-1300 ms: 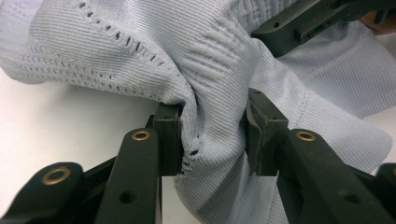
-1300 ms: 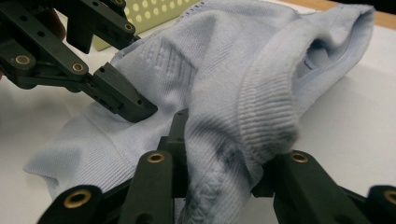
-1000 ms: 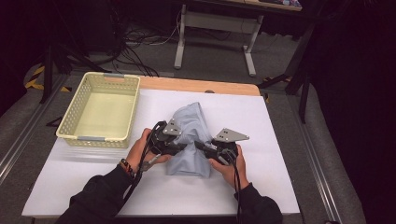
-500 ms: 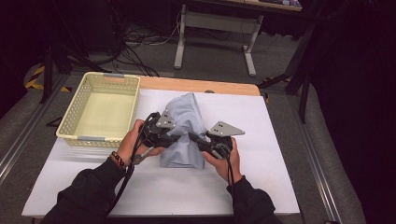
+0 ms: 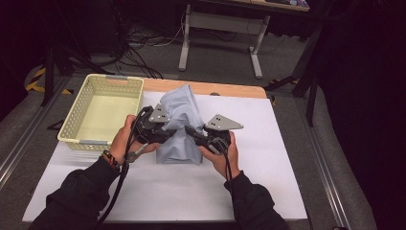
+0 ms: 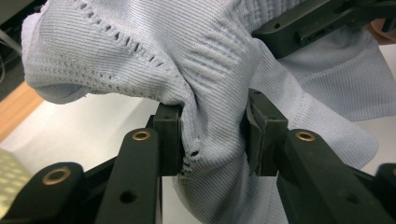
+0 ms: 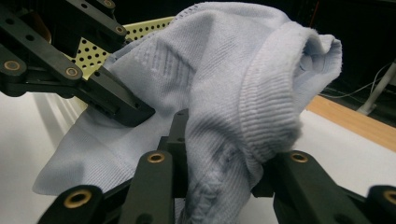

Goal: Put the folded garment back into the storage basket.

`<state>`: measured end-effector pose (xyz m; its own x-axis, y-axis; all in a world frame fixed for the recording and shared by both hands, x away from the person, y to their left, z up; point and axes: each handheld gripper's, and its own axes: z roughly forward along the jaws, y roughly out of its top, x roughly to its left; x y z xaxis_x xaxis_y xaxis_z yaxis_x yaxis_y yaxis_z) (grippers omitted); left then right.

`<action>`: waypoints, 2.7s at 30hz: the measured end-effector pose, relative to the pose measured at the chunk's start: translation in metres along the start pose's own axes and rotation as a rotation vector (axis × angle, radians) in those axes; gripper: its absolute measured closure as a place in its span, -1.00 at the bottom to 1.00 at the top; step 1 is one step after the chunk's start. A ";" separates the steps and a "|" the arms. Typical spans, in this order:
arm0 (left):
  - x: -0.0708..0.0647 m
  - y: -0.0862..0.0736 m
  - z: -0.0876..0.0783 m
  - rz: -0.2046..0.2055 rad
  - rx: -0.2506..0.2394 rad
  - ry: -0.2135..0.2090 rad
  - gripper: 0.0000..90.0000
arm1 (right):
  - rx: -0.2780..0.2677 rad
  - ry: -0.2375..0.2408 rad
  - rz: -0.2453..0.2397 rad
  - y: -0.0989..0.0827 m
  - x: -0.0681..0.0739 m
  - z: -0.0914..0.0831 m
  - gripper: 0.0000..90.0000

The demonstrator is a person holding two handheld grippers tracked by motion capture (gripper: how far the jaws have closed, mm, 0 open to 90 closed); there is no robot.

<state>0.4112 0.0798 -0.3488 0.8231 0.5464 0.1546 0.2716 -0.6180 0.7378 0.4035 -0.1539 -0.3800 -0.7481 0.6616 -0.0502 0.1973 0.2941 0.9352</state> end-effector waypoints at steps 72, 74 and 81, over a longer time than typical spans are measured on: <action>0.156 -0.099 -0.055 -0.219 0.254 0.265 0.18 | 0.082 0.070 0.168 0.058 0.075 0.227 0.45; 0.155 -0.100 -0.052 -0.222 0.260 0.272 0.16 | 0.096 0.070 0.173 0.054 0.073 0.227 0.42; 0.152 -0.104 -0.046 -0.199 0.306 0.271 0.15 | 0.137 0.095 0.165 0.047 0.074 0.224 0.40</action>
<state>0.4851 0.2529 -0.3715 0.5909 0.7744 0.2260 0.5796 -0.6024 0.5487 0.4990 0.0633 -0.4181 -0.7532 0.6429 0.1389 0.4017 0.2824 0.8711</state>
